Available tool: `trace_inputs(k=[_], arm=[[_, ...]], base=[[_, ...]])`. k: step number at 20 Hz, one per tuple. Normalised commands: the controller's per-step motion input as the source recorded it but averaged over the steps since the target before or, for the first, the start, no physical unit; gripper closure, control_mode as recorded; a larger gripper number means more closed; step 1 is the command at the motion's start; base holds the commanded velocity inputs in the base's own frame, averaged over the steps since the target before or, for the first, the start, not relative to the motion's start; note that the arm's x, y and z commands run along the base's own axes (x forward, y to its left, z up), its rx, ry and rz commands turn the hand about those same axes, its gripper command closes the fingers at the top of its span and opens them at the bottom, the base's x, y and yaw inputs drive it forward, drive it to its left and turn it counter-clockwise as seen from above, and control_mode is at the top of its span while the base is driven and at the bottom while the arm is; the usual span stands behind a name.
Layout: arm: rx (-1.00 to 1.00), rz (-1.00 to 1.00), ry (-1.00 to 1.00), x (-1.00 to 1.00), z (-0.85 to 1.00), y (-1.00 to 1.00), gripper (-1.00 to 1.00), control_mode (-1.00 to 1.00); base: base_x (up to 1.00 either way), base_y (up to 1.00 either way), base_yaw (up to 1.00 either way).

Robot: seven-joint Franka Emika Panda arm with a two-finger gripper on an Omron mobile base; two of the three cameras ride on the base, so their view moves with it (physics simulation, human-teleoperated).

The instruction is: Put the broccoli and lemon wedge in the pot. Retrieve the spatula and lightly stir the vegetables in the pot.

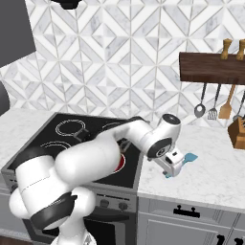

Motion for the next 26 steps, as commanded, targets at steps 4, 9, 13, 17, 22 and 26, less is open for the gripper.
trace_inputs(k=[4, 9, 13, 17, 22, 26], arm=[[0.0, 0.0, 0.01, 0.0, -0.6, -0.06, -1.0, -1.0], [0.0, -0.04, 0.03, 0.12, -0.44, 0.0, -1.0, -1.0], [0.0, -0.02, 0.0, 0.07, -0.2, -0.22, -1.0, -1.0], [-0.01, 0.0, 0.0, 0.04, -0.28, -0.41, -1.0, -1.0], [-0.06, 0.0, 0.0, 0.22, -0.21, -0.21, -1.0, -1.0], [-0.07, 0.0, 0.0, 0.29, -0.28, -0.09, -1.0, -1.0]], base=[[0.0, 0.0, 0.0], [0.0, 0.0, 0.0], [0.0, 0.0, 0.0], [0.0, 0.0, 0.0], [0.0, 0.0, 0.0], [0.0, 0.0, 0.0]])
